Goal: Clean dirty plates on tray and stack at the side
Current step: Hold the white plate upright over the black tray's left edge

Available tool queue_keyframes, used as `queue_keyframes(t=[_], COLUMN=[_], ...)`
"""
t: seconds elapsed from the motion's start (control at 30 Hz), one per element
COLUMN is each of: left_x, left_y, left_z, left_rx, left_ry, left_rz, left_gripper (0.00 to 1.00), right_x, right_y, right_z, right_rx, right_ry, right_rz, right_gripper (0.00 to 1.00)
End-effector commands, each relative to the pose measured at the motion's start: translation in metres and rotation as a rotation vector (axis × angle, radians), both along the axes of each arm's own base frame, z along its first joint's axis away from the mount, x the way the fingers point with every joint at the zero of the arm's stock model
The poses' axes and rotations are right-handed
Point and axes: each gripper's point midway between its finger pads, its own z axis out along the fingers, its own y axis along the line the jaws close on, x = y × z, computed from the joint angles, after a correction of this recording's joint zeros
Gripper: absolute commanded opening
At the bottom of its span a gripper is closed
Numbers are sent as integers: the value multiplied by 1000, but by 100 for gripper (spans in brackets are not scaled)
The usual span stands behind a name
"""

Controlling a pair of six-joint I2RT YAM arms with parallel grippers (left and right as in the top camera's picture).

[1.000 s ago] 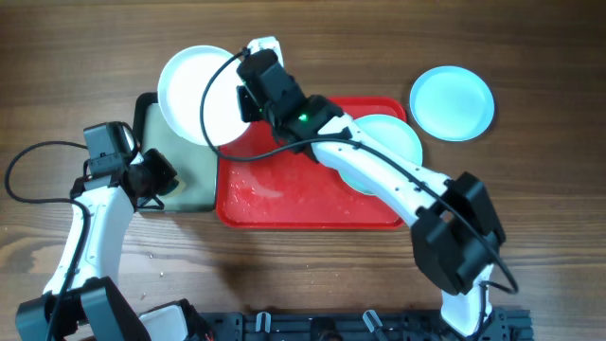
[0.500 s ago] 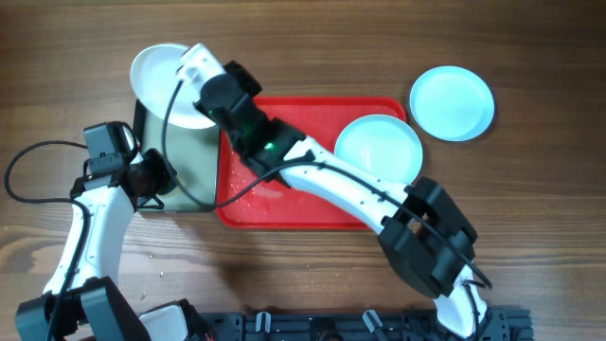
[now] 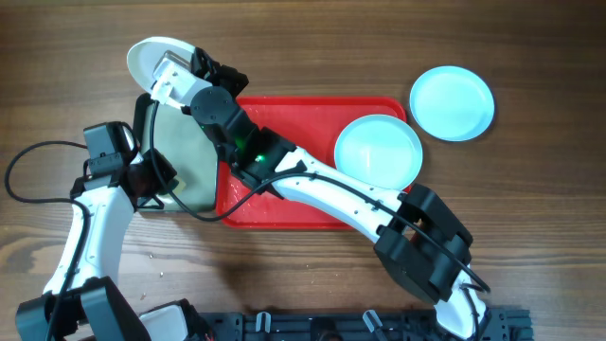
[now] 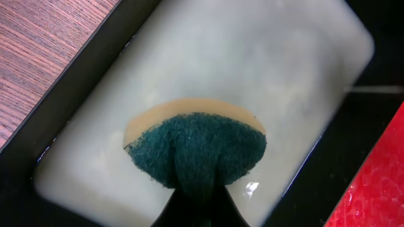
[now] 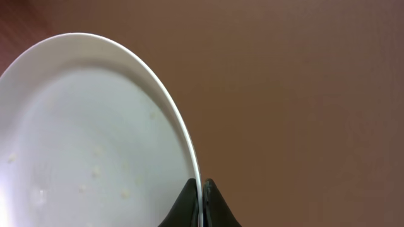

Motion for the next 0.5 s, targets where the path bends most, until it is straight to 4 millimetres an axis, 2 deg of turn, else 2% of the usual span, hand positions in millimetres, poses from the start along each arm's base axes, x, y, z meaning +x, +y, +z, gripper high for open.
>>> queue_keyframes(t=[0.0, 0.47], left_x=[-2, -1], left_y=[-1, -1], left_z=[-3, -3], left_rx=[-15, -13], left_ry=[5, 2], left_rz=[2, 1], left_gripper=[4, 4], right_x=[0, 0], right_y=[1, 1], right_z=[9, 10], right_rx=[16, 25], right_ry=[-18, -17], right_rz=[-16, -13], right_gripper=[4, 4])
